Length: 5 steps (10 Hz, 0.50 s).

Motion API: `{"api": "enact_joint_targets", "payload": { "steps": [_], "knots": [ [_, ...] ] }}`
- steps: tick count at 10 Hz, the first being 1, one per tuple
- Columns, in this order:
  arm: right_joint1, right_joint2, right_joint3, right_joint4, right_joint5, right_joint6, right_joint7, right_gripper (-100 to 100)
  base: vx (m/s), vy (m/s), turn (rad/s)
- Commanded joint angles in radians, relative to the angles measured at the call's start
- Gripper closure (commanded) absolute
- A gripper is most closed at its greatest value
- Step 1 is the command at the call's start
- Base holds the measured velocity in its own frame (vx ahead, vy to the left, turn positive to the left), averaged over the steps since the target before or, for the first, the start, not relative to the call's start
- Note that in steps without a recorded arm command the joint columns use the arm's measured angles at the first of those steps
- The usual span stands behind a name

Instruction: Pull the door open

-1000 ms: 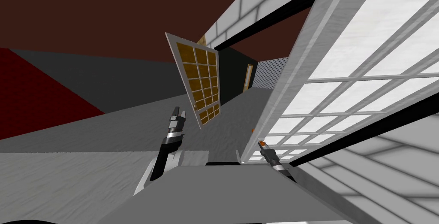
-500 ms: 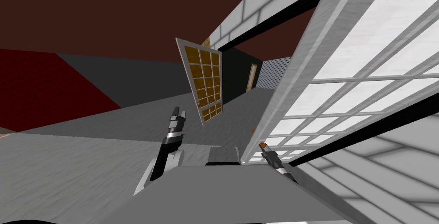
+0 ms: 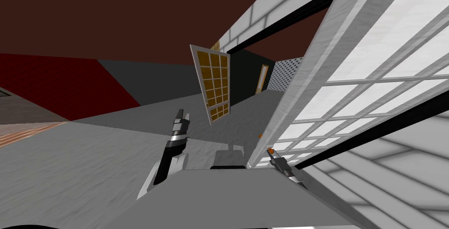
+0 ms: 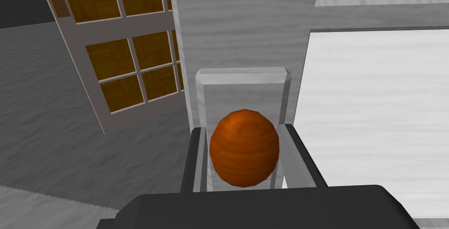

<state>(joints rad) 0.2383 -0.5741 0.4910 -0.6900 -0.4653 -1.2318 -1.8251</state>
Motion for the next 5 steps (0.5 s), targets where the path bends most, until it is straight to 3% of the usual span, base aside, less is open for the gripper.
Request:
{"api": "enact_joint_targets", "payload": {
  "steps": [1,2,5],
  "knots": [
    [0.0,-0.001,0.008,0.02,0.003,-0.025,-0.01,100,-0.183,-0.062,0.11],
    [-0.002,0.001,0.006,0.015,0.003,-0.014,-0.006,100,-0.078,-0.022,0.022],
    [-0.007,-0.002,0.019,0.043,0.007,-0.04,-0.019,100,-0.184,-0.064,0.161]
  ]
}}
